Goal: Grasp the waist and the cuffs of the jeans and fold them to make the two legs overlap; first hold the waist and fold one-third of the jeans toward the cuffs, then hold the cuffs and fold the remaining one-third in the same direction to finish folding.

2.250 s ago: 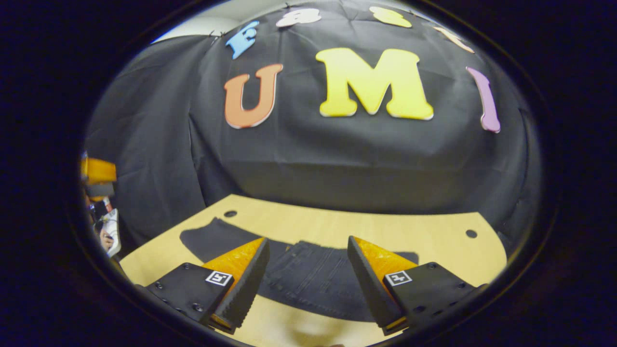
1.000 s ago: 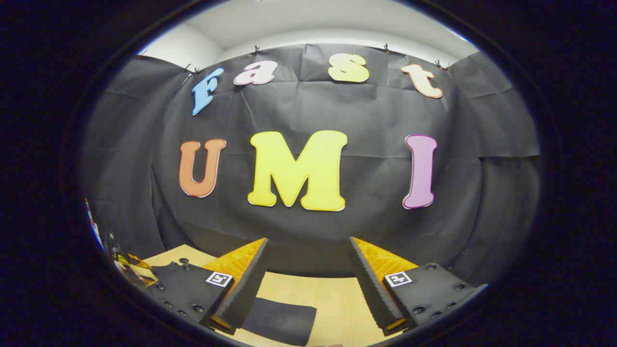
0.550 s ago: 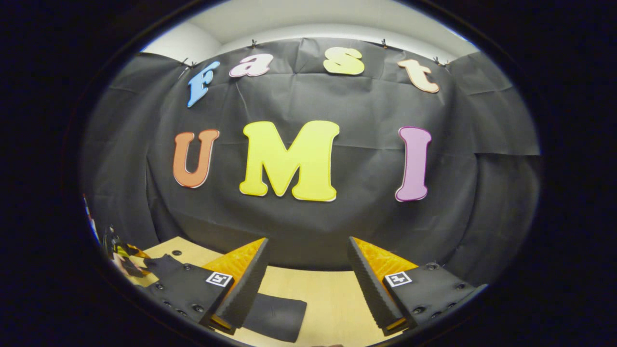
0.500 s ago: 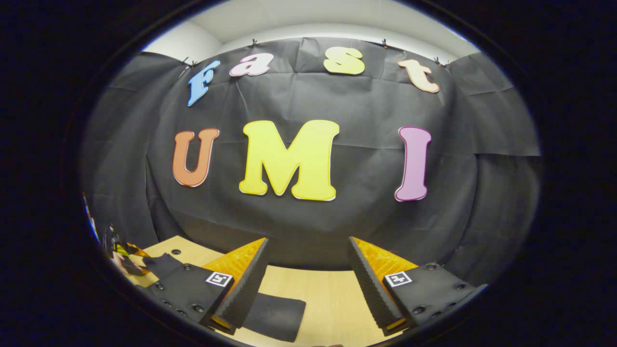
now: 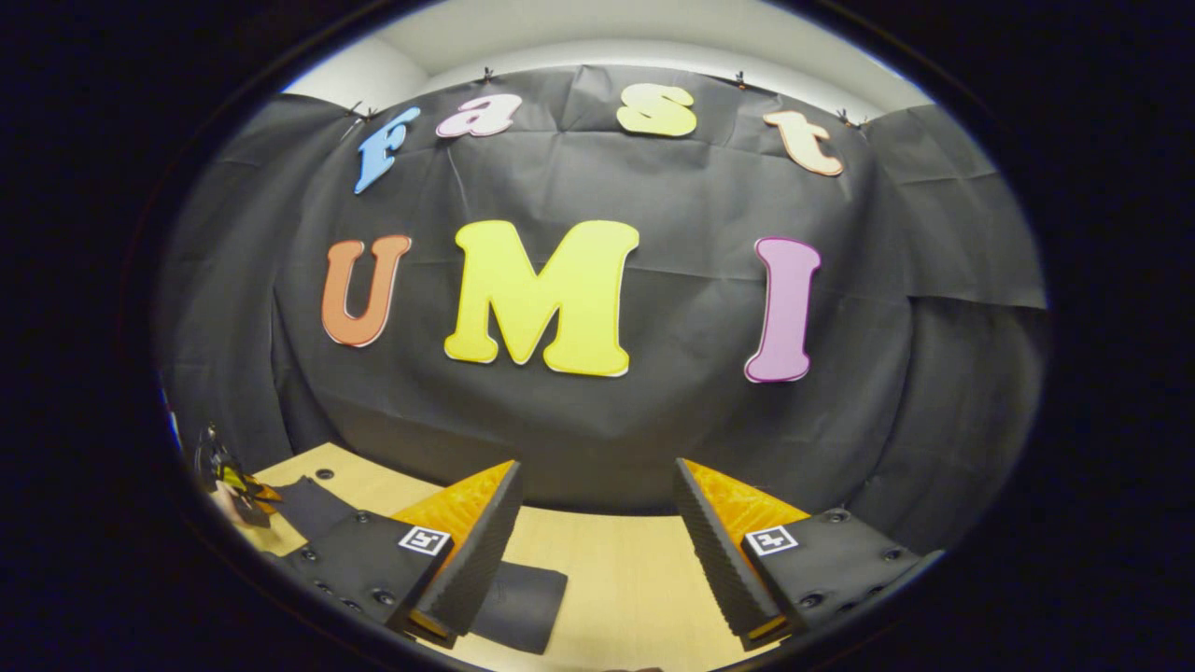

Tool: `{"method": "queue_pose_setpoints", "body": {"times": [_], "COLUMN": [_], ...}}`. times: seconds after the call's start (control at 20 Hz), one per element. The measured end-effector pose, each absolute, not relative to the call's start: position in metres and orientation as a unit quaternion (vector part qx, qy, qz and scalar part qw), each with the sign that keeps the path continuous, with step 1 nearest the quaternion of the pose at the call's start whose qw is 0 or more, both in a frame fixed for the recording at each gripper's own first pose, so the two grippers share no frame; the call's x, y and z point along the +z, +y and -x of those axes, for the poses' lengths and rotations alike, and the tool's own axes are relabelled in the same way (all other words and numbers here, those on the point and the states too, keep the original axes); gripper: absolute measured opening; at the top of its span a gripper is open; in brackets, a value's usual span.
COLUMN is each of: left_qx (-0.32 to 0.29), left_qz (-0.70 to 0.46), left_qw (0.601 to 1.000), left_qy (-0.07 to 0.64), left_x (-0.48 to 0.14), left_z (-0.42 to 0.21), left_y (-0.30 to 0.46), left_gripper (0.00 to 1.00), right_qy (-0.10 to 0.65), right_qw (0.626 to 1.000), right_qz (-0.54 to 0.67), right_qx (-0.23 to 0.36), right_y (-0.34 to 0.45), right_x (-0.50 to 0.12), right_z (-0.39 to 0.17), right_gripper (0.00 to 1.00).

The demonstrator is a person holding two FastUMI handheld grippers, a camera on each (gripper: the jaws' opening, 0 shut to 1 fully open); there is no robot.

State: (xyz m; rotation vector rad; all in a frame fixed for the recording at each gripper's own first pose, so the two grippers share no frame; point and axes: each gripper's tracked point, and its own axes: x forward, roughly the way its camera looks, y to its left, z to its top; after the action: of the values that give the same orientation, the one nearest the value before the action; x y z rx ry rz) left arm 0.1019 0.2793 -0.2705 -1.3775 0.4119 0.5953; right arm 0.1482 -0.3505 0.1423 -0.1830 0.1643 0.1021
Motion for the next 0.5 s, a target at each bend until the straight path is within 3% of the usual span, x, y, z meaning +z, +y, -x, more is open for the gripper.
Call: {"method": "queue_pose_setpoints", "body": {"times": [0.2, 0.5], "left_qx": [0.277, 0.245], "left_qz": [0.603, 0.472], "left_qw": [0.725, 0.83], "left_qy": [0.182, 0.168], "left_x": [-0.261, -0.199], "left_z": [-0.103, -0.1], "left_y": [0.279, 0.257], "left_gripper": [0.04, 0.04], "right_qy": [0.084, 0.092], "right_qw": [0.99, 0.991], "right_qz": [0.097, 0.089], "right_qx": [0.052, 0.049], "right_y": [-0.353, -0.358], "right_x": [0.141, 0.134], "right_z": [-0.148, -0.145], "right_gripper": [0.98, 0.99]}}
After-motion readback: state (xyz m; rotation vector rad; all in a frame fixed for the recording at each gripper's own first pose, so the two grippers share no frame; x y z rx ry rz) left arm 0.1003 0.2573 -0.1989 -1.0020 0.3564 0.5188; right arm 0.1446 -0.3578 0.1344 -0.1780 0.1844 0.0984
